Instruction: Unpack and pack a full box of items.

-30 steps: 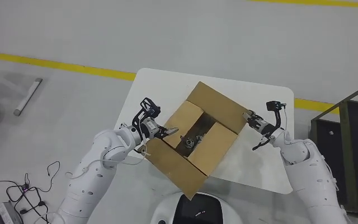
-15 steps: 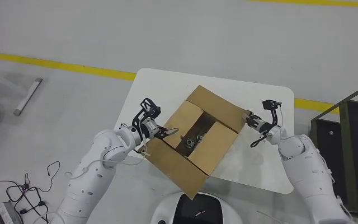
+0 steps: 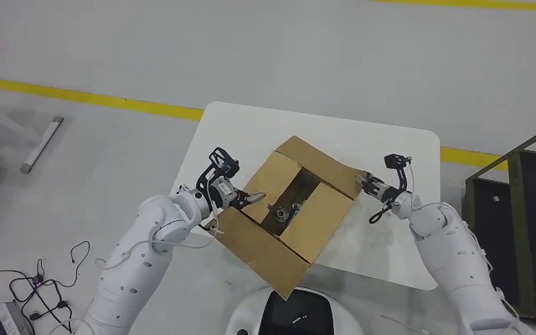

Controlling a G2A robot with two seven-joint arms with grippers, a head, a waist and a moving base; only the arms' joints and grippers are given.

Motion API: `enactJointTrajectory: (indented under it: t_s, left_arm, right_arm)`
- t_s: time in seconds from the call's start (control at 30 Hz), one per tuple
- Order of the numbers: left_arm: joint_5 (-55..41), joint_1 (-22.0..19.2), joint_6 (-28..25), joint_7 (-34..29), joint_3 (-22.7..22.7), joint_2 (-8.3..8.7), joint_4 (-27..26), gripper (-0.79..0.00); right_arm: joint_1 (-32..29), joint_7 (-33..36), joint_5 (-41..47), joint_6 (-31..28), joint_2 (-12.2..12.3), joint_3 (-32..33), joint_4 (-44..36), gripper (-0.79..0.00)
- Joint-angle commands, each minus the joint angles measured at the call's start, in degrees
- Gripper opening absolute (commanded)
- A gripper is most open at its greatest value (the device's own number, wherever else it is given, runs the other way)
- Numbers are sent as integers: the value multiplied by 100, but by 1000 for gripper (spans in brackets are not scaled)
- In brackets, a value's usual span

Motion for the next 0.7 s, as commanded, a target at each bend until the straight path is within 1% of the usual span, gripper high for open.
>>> enactJointTrajectory:
  t_s: [0.0, 0.03, 0.07, 0.1, 0.2, 0.3, 0.37, 0.43, 0.57, 0.6, 0.63, 0.67]
  left_arm:
    - [-12, -4, -14, -2, 15, 3, -2, 0]
    - [-15, -7, -13, -3, 18, 5, -2, 0]
    - [-22, -9, -21, 8, 23, 7, -3, 0]
    - [-22, -12, -22, 14, 28, 9, 1, 0]
    - [-38, -23, 5, 18, 50, 11, 19, 0]
    - [-46, -41, 32, 12, 76, 13, 36, 0]
    - [-49, -49, 37, 33, 80, 16, 36, 0]
    - [-89, -52, 39, 63, 65, 20, 40, 0]
    - [-155, -45, 30, 95, 31, 31, 41, 0]
    - [-164, -44, 35, 101, 22, 33, 33, 0]
    - [-185, -39, 35, 114, 15, 35, 24, 0]
    - [-197, -34, 31, 123, 6, 38, 15, 0]
  right_arm:
    - [22, -22, 4, -39, -2, -7, 44, -653]
    - [27, -98, 32, -81, 2, 20, 35, -166]
    - [8, -182, 57, -155, 10, 52, 4, -43]
    - [-14, -280, 71, -271, 26, 99, -68, 0]
    - [-199, -665, -103, -501, 107, 281, -395, 0]
    - [-546, -1009, -421, -582, 204, 485, -957, 0]
    - [-875, -1237, -535, -612, 266, 661, -1414, 0]
    - [-1251, -1464, -901, -540, 344, 864, -1984, 0]
    - [-2187, -1843, -1609, -201, 471, 1266, -3122, 0]
    - [-2425, -1947, -1799, -56, 495, 1370, -3381, -37]
    - [-2656, -2047, -1920, 6, 513, 1442, -3633, -200]
    - [-2884, -2167, -2003, 17, 529, 1521, -3856, -474]
